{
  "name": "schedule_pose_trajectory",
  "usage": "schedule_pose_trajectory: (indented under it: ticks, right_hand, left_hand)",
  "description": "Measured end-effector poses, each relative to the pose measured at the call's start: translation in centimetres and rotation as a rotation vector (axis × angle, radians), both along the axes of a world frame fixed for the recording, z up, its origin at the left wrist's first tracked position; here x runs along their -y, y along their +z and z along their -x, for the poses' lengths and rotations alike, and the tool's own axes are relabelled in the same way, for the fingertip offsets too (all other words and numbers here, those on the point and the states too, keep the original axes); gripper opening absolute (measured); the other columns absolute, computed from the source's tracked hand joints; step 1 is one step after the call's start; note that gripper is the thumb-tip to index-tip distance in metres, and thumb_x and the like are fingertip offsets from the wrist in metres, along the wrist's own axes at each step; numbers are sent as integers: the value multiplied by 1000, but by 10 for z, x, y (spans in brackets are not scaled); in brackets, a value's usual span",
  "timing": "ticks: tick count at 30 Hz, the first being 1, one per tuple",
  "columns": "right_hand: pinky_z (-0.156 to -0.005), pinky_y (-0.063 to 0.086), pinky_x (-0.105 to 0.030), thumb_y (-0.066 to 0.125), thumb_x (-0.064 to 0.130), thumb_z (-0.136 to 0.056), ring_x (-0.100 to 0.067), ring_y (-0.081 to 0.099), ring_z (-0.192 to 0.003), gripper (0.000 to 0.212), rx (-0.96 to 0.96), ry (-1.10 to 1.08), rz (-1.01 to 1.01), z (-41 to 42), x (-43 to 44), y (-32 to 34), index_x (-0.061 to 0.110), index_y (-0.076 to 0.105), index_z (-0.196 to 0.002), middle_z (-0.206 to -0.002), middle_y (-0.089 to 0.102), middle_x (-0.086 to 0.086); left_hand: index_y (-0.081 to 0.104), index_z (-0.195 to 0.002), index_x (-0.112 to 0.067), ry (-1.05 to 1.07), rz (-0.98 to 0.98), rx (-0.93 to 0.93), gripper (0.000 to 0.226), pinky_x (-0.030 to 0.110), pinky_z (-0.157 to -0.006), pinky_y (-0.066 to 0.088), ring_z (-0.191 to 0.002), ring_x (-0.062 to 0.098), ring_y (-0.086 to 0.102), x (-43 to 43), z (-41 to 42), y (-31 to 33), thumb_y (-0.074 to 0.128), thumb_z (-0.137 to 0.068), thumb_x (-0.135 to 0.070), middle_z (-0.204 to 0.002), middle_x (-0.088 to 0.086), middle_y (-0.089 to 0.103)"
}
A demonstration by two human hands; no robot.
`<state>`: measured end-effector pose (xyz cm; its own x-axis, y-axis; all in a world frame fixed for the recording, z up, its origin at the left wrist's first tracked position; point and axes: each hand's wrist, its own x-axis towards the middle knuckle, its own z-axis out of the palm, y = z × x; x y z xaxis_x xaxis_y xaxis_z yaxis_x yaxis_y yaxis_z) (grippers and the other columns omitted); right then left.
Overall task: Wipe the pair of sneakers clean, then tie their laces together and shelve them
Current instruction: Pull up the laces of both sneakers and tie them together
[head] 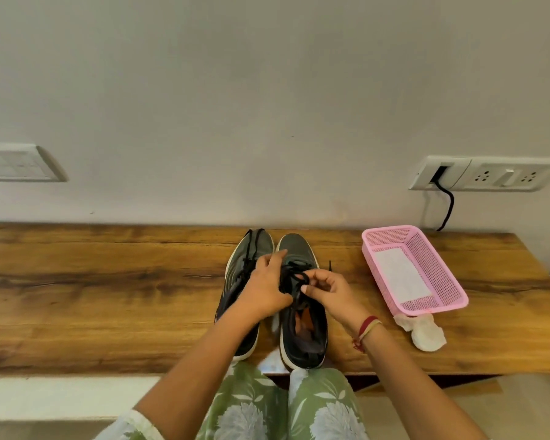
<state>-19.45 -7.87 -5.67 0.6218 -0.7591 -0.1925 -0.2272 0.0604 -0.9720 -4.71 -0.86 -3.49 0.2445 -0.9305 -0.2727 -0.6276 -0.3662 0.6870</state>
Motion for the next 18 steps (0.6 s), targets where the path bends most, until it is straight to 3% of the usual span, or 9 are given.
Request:
schedule_pose_trajectory:
  ticks: [3,6,9,13,15,18]
  right_hand:
    - [-81,52,-24,60,-5,-85,-20,61,-88,21,9,-5,-37,-1,2,-2,13,67,-95,-92,63,-21]
    - [-70,50,-14,56,-7,-87,-7,62,-79,20,2,3,-39,-2,3,-2,7,65,-98,-85,65,-9]
    - [-63,45,-11,55,-7,-88,2,60,-68,23,13,2,-43,-2,4,-5,13,66,-92,-78,63,-1]
    - [-61,43,-8,57,-6,-87,7,56,-62,23,-16,-36,13,-3,7,-7,10,66,-101,-75,60,2]
    - [-62,44,-9,59,-3,-87,5,58,-67,22,-53,-38,50,-4,10,-7,6,64,-106,-78,61,1]
    - [-60,44,-9,60,0,-88,-4,56,-70,14,-89,-45,52,-5,10,-7,8,62,-98,-84,62,-5]
  left_hand:
    - [43,-120,-21,155,181,210,46,29,-74,44,-103,22,53,-3,17,-15,67,-81,-22,-119,3,44]
    - [44,-99,-24,177,285,66,26,25,-61,38,-76,13,55,-4,27,-22,63,-81,-24,-89,-3,54]
    - [44,-100,-26,148,322,-15,27,20,-59,38,-72,7,53,-3,32,-25,62,-81,-20,-78,-8,54]
    - [46,-114,-19,106,348,16,35,28,-71,44,-84,11,50,5,32,-30,61,-83,-15,-94,-7,51]
    - [44,-120,-16,85,333,-3,39,30,-72,47,-83,13,53,9,29,-30,61,-84,-13,-90,-7,52]
    - [42,-120,-14,46,319,-15,40,28,-65,45,-73,12,54,14,24,-29,61,-85,-11,-76,-10,49]
